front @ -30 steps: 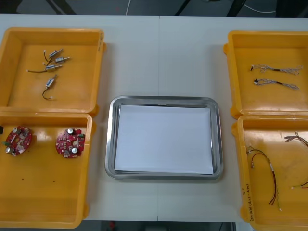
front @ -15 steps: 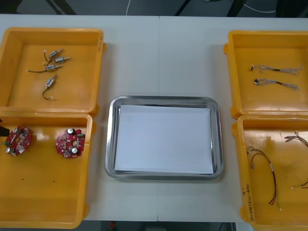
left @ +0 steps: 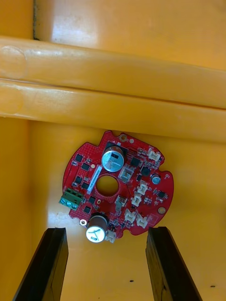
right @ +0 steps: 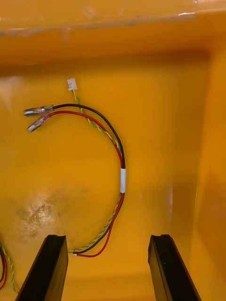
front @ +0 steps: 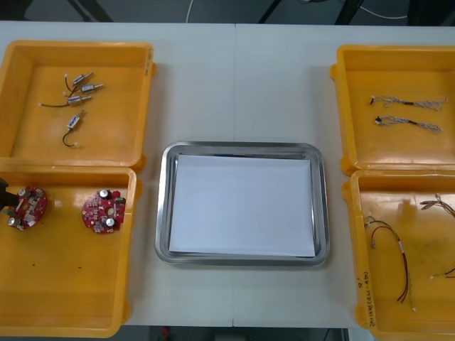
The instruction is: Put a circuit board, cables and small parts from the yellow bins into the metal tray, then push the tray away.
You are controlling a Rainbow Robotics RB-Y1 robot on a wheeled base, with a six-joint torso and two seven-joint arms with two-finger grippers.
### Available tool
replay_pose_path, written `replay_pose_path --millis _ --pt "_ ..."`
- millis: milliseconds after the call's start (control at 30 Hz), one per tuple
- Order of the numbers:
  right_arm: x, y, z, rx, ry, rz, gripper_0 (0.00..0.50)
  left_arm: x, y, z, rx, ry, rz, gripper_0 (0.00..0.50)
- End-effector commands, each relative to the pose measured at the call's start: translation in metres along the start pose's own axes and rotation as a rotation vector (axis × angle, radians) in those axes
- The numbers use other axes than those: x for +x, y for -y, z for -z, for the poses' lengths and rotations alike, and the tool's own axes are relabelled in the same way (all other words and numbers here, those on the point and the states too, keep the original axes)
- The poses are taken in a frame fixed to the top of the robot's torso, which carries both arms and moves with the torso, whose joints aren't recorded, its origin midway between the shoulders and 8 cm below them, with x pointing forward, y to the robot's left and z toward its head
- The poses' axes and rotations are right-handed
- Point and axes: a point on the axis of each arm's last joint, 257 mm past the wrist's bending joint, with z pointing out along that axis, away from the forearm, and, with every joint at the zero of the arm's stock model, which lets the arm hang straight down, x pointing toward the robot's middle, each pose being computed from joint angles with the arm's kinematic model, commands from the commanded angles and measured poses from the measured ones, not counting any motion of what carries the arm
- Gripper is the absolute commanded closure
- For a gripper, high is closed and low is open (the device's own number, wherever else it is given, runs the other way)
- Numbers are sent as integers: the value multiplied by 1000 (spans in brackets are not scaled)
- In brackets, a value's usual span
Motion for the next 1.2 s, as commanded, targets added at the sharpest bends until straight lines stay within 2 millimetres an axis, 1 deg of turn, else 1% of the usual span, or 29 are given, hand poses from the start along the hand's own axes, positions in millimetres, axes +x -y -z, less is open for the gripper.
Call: replay_pose_path --millis 33,267,533,633,733,1033,1200 --pt "-21 8 6 24 35 63 0 6 -19 1 -45 -21 -101 11" --pt "-23 6 -6 23 48 82 0 13 -19 -10 -35 -37 -88 10" --pt "-15 4 -12 16 24 85 0 22 -23 -17 -24 -36 -71 10" --pt "-14 5 -13 13 18 78 0 24 -24 -18 -22 -31 -68 13" --pt "-10 10 -16 14 7 64 0 28 -24 -19 -17 -36 -64 12" --pt "-18 19 -19 12 7 30 0 34 -21 -27 -12 -33 -60 11" --pt "-21 19 -19 10 11 27 0 35 -21 -28 -13 -33 -58 12"
